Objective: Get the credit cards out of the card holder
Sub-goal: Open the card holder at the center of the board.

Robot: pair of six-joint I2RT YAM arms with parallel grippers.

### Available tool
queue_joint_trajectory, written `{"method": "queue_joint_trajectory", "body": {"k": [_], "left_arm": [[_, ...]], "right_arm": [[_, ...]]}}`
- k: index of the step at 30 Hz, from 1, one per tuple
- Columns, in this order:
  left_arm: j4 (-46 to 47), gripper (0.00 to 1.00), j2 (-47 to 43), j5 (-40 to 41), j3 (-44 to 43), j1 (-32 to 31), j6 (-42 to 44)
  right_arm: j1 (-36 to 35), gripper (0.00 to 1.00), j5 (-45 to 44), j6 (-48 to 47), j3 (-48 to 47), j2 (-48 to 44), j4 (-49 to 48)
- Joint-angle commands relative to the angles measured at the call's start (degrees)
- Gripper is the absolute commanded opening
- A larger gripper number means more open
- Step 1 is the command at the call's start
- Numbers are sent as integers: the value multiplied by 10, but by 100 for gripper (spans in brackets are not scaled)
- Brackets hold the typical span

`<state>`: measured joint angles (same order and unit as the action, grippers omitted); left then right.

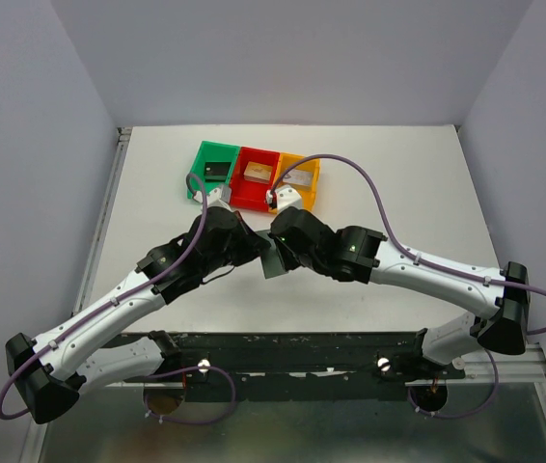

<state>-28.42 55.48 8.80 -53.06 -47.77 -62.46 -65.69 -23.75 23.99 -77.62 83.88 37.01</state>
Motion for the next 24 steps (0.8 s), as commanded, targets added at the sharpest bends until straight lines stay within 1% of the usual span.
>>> {"method": "queue_joint_trajectory", "body": {"k": [1, 19, 24], "left_arm": [[19, 0, -18, 10, -16, -3, -6], [8, 0, -31, 24, -8, -3, -8], [4, 0, -54, 46, 6, -2, 10]], "right_arm": [[5, 0, -51, -2, -2, 12, 60], [6, 0, -75, 9, 5, -7, 78], [21, 0, -82, 17, 22, -40, 84]]}}
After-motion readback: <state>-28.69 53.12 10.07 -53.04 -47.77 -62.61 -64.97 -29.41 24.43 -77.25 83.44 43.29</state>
